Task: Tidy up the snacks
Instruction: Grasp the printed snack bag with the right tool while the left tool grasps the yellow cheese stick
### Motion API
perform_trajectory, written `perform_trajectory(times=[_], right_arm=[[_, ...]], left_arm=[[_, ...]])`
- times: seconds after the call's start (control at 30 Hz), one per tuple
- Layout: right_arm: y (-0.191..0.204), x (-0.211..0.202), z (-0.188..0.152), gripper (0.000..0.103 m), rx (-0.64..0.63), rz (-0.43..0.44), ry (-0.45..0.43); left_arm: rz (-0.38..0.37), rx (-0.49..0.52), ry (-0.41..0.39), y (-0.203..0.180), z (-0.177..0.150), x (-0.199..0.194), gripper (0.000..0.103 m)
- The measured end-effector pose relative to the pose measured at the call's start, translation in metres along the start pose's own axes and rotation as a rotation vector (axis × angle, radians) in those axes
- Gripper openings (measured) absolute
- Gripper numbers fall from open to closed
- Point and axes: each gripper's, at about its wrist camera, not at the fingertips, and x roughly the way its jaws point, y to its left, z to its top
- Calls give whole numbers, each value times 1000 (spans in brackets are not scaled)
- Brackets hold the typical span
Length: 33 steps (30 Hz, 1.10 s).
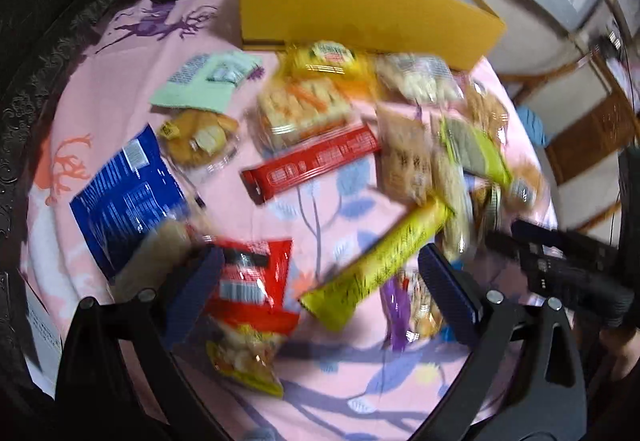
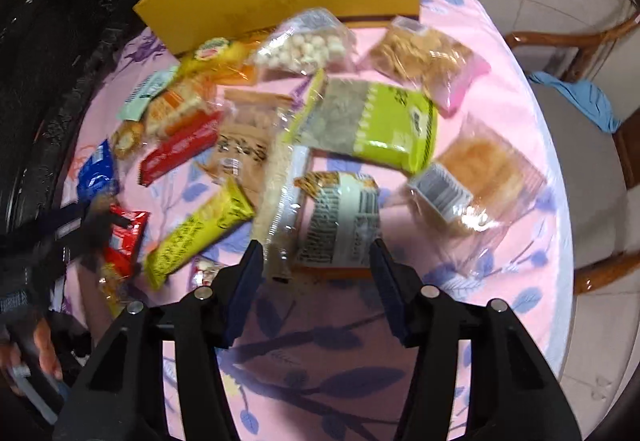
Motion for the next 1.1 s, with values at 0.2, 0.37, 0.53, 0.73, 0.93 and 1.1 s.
perform_trajectory(times=[0.2,0.37,0.53,0.73,0.93,1.1], right_arm=[[-11,20,2,52,67,-21,4],[-8,28,9,50,46,-67,-2],[-10,30,10,48,55,-105,14],[-16,30,2,39,50,-135,-12],[-21,8,-8,35,50,-88,-51],[-22,-19,-16,35,35,-46,-62]], left_arm=[[-8,75,-14,-15,-8,-5,99],[-19,98,-15,-25,-10,-8,99],[-25,115,-24,-32,-8,-4,99],[-39,131,-27,-38,-5,8,99],[-42,188,-21,-47,-4,25,99],[-11,228,-20,-49,-1,40,99]])
